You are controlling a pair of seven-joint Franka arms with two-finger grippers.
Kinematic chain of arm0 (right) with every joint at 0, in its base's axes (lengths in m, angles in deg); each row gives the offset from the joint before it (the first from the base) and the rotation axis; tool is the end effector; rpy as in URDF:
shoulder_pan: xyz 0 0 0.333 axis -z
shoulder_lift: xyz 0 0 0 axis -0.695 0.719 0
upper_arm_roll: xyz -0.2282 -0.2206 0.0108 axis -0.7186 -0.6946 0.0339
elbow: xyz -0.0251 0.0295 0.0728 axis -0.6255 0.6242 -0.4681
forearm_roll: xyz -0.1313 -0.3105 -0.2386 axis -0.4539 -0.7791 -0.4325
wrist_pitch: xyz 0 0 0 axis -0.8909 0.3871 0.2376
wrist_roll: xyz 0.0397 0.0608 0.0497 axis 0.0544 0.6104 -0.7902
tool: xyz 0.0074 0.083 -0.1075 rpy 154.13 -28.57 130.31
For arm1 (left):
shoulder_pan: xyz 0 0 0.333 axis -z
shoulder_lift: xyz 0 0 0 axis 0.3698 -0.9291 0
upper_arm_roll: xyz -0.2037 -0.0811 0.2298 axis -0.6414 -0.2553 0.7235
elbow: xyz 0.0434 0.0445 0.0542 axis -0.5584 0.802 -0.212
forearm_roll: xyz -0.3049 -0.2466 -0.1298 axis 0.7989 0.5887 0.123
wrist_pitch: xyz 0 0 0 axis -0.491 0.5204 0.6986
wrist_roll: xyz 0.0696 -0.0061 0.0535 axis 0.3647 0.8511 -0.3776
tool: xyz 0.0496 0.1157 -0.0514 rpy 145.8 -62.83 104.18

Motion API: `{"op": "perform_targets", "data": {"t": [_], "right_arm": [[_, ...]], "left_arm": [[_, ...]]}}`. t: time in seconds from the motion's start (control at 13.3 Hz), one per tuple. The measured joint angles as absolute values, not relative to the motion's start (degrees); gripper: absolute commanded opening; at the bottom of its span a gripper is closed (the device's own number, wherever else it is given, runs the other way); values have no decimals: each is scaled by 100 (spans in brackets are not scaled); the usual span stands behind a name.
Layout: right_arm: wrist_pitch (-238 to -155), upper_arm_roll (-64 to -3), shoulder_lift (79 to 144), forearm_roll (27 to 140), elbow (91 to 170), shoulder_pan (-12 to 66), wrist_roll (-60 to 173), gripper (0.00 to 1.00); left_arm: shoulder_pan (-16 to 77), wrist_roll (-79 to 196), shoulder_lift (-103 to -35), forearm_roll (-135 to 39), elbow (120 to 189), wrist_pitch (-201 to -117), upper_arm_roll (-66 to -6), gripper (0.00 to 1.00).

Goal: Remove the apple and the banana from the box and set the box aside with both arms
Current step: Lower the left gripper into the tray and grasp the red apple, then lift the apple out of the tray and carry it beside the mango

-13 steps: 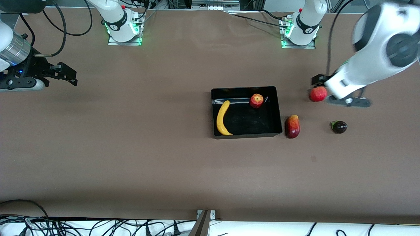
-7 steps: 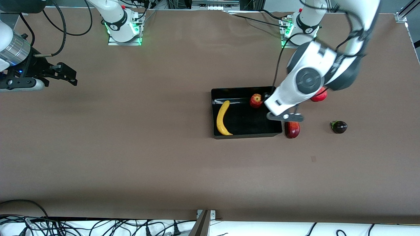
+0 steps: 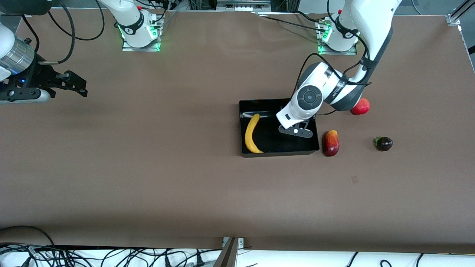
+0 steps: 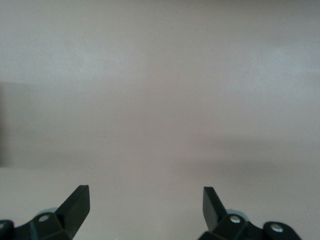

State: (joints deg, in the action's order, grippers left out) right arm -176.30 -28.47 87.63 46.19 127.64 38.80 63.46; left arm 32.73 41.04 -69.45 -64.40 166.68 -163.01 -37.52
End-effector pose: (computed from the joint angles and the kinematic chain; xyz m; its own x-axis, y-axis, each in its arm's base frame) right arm 0.5764 0.0465 0.5566 0.9988 0.0486 -0.0049 0.0487 -0.9988 0.0063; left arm 0.5178 -0.2972 0.1996 0.9532 -0.1703 -0.2498 -0.1880 -0.9810 -0.0483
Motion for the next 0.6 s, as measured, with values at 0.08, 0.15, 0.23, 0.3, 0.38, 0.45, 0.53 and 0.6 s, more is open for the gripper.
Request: {"op": "perform_targets", "data": {"t": [0.08, 0.15, 0.23, 0.3, 0.38, 0.45, 0.53, 0.6], "right_arm": [[-17630, -2847, 8763, 4619, 12764, 3880, 6346, 100], [-17630, -2847, 8764, 4619, 12765, 3880, 6346, 100], [-17630, -2847, 8764, 4619, 12765, 3880, 6346, 100], [-17630, -2847, 8764, 4619, 12765, 3880, 6346, 100], [-17630, -2847, 8764, 4619, 12765, 3880, 6346, 100], [-17630, -2847, 8764, 4619, 12765, 3880, 6346, 100], [-17630, -2847, 8764, 4619, 12765, 3880, 6346, 100], [-17630, -2847, 8764, 4619, 12765, 3880, 6346, 100]], "left_arm": [[3289, 4043, -6946, -6471, 16823, -16494, -3774, 100], [3321, 3992, -6956, -6487, 16939, -16658, -3795, 100], [3350, 3947, -6970, -6494, 17026, -16807, -3814, 100], [3378, 3928, -6988, -6495, 17123, -16975, -3818, 100], [3388, 3920, -7012, -6496, 17220, -17125, -3818, 100], [3384, 3919, -7049, -6496, 17294, -17222, -3816, 57], [3383, 3916, -7088, -6496, 17338, -17268, -3814, 40], [3384, 3910, -7119, -6496, 17348, -17285, -3814, 28]]}}
